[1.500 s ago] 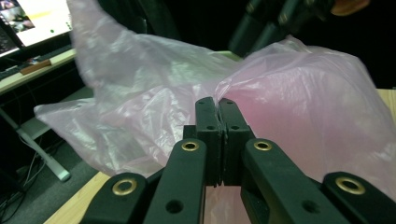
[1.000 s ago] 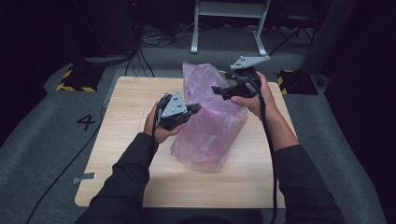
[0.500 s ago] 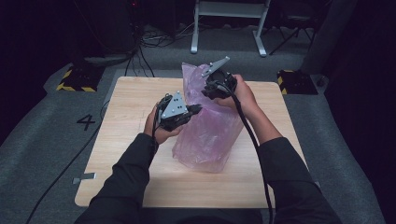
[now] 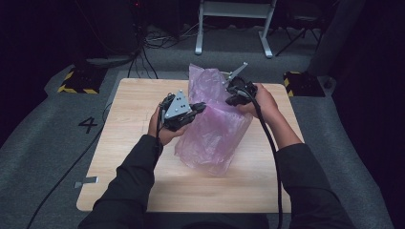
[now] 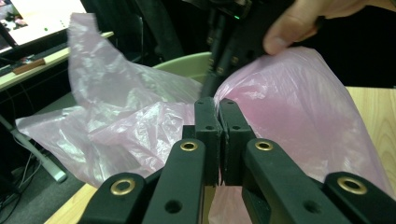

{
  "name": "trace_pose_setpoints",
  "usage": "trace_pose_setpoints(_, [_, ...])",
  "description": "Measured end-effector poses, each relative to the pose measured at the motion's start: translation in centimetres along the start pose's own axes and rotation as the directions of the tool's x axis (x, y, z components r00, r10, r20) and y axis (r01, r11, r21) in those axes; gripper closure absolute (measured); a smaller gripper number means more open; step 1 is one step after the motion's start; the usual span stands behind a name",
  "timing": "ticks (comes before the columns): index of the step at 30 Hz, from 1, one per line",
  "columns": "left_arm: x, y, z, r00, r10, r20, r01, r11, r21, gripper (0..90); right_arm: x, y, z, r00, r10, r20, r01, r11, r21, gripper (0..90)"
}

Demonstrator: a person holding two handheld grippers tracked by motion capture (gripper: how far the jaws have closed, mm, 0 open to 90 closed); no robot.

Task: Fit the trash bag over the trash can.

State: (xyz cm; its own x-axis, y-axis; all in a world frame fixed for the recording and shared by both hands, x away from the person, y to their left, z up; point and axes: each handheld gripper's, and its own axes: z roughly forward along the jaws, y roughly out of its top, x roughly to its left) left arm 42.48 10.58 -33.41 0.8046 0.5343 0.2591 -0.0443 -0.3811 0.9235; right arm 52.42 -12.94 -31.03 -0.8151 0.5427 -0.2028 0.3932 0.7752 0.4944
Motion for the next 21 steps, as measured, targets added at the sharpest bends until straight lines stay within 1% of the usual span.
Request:
trace_pose_setpoints(1, [0.1, 0.1, 0.1, 1.0, -0.005, -0.002, 0.005, 1.0, -0.001, 87.9, 0.0, 0.0, 0.0, 1.0, 0.0, 0.0, 0.0, 1.0, 0.0, 90.0])
trace_pose_setpoints(3, [0.2, 0.5, 0.3, 1.0, 0.0, -0.01, 0.0, 1.0, -0.001, 87.9, -0.3, -0.5, -0.2, 0.9997, 0.007, -0.022, -0.007, 1.0, 0.017, 90.0])
trace_pose_setpoints(5, [0.4, 0.7, 0.5, 0.9999, -0.002, -0.014, 0.002, 1.0, 0.003, 88.0, -0.6, -1.0, -0.4, 0.9989, 0.019, -0.043, -0.018, 0.999, 0.03, 90.0])
trace_pose_setpoints(7, [0.7, 0.9, 0.7, 0.9998, -0.008, -0.017, 0.008, 0.9999, 0.007, 88.0, -0.9, -1.5, -0.6, 0.9979, 0.012, -0.064, -0.009, 0.999, 0.044, 90.0])
trace_pose_setpoints(8, [0.9, 1.1, 0.9, 0.9997, -0.013, -0.02, 0.013, 0.9999, 0.009, 88.0, -0.8, -1.6, -0.6, 0.9965, 0.019, -0.081, -0.015, 0.999, 0.044, 90.0])
trace_pose_setpoints(9, [1.0, 1.1, 0.9, 0.9996, -0.014, -0.024, 0.014, 0.9999, 0.008, 88.0, -0.7, -1.8, -0.9, 0.9945, 0.001, -0.105, 0.004, 0.999, 0.045, 90.0])
trace_pose_setpoints(10, [1.2, 1.3, 1.1, 0.9993, -0.016, -0.034, 0.016, 0.9998, 0.01, 88.1, -0.6, -1.9, -1.0, 0.993, -0.001, -0.118, 0.007, 0.999, 0.044, 90.0])
trace_pose_setpoints(11, [1.2, 1.3, 1.1, 0.9993, -0.016, -0.034, 0.016, 0.9998, 0.01, 88.1, -0.6, -1.9, -1.0, 0.993, -0.001, -0.118, 0.007, 0.999, 0.044, 90.0])
trace_pose_setpoints(15, [1.7, 1.5, 1.7, 0.9982, -0.02, -0.056, 0.022, 0.9994, 0.028, 88.1, -0.4, -2.3, -1.2, 0.9869, -0.015, -0.161, 0.023, 0.999, 0.048, 90.0])
trace_pose_setpoints(16, [1.8, 1.5, 1.9, 0.9981, -0.028, -0.055, 0.029, 0.9991, 0.031, 88.1, -0.4, -2.4, -1.3, 0.987, -0.011, -0.161, 0.018, 0.999, 0.045, 87.2])
trace_pose_setpoints(17, [1.9, 1.5, 2.0, 0.9983, -0.034, -0.046, 0.036, 0.9989, 0.029, 88.1, -0.4, -2.4, -1.4, 0.9887, -0.012, -0.149, 0.018, 0.999, 0.039, 83.8])
trace_pose_setpoints(18, [1.9, 1.4, 2.0, 0.9987, -0.031, -0.041, 0.032, 0.999, 0.031, 88.1, -0.5, -2.4, -1.5, 0.9893, -0.011, -0.145, 0.016, 0.999, 0.031, 76.7])
trace_pose_setpoints(19, [1.9, 1.3, 2.1, 0.9991, -0.032, -0.028, 0.033, 0.999, 0.031, 88.2, -0.8, -2.4, -2.0, 0.9957, 0.015, -0.091, -0.016, 1.0, -0.013, 62.6])
trace_pose_setpoints(20, [1.8, 1.2, 2.1, 0.9994, -0.029, -0.021, 0.029, 0.9991, 0.03, 88.3, -0.9, -2.4, -2.4, 0.996, 0.034, -0.083, -0.038, 0.998, -0.042, 60.1])
trace_pose_setpoints(21, [1.7, 1.1, 2.2, 0.9996, -0.023, -0.016, 0.023, 0.999, 0.038, 88.3, -0.9, -2.4, -2.4, 0.996, 0.034, -0.083, -0.038, 0.998, -0.042, 60.1])
